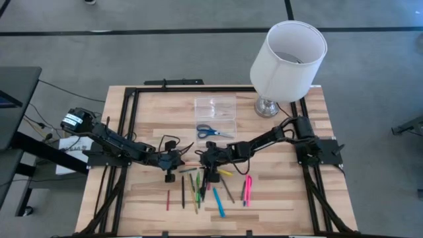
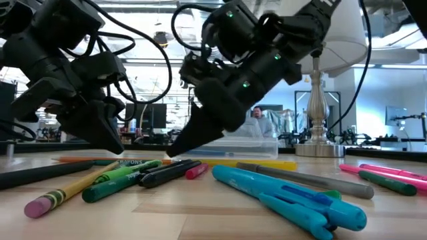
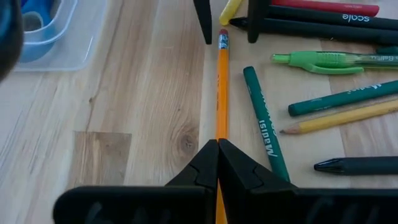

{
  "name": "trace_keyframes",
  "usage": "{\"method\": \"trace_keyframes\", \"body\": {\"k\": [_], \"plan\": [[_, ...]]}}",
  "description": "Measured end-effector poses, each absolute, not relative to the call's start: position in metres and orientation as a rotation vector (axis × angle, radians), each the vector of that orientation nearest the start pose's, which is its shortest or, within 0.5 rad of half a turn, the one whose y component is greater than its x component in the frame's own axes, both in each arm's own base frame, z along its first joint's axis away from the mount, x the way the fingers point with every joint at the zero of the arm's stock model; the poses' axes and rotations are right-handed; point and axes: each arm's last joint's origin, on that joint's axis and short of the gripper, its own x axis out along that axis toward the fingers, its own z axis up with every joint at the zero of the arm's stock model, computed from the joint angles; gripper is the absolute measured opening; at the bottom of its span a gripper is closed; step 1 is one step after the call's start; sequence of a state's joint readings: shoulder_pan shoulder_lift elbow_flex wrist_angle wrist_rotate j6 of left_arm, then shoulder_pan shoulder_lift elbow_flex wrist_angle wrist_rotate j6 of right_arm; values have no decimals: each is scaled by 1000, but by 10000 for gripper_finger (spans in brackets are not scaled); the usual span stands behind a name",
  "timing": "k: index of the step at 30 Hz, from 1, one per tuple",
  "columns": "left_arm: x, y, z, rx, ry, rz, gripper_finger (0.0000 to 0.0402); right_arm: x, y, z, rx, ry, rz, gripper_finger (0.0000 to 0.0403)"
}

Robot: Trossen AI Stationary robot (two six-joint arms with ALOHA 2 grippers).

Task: Pick & place school supplies into a supply box
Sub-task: Put the orange pencil into the supply box

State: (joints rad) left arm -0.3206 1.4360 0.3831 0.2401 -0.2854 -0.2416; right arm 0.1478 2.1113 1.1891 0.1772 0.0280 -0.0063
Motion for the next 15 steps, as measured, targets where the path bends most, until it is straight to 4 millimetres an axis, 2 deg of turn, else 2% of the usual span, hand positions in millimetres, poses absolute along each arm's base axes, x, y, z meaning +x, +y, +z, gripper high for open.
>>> {"method": "trace_keyframes", "body": {"k": [8,15], "plan": [[220,-63,102,20,774,78,0,429,62,92,-68,799,111,123],[223,-64,96,17,775,75,0,427,63,96,-72,822,110,93]]}}
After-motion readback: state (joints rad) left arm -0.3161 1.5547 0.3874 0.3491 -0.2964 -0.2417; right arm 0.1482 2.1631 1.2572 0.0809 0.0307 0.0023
